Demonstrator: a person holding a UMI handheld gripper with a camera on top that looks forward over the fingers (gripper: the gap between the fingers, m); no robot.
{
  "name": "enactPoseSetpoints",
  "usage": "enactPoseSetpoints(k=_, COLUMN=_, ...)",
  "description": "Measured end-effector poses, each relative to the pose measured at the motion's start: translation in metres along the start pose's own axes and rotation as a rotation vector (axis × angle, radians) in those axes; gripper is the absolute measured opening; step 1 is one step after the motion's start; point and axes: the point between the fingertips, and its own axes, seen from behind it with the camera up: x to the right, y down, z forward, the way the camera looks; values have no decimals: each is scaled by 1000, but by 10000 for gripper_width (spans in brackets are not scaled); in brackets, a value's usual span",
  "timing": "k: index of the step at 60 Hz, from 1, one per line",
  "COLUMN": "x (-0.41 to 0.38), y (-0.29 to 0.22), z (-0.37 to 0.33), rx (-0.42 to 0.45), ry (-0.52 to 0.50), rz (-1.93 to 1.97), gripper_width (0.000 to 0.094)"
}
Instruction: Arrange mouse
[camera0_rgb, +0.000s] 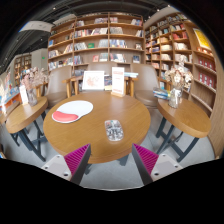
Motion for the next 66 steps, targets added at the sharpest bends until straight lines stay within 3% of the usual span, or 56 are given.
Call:
enactPoseSetpoints(k=30, x=14, y=-18, z=121, rx=-39, ry=10, rz=2, gripper_width=853)
enactPoseSetpoints(k=47, x=11, y=-25, z=154, rx=-45, ry=4, rz=4, gripper_width=844)
enactPoseSetpoints(k=49, x=11, y=-26, z=155, rx=-43, ry=5, rz=4, gripper_width=793)
enactPoseSetpoints(k=50, x=10, y=-26, z=155, rx=-42, ry=0, rz=0, gripper_width=706)
enactPoseSetpoints(k=51, x=7, y=-27, z=154, rx=-41, ry=-12, rz=-9, gripper_width=475)
enactPoseSetpoints(k=52, x=8, y=-29, z=154, rx=-35, ry=-6, rz=-11, gripper_width=450)
enactPoseSetpoints(k=58, x=19, y=-37, z=151, rx=-44, ry=37, rz=-8, gripper_width=422)
enactPoseSetpoints(k=66, x=4, y=-93, z=137, rx=13, ry=18, rz=13, gripper_width=422)
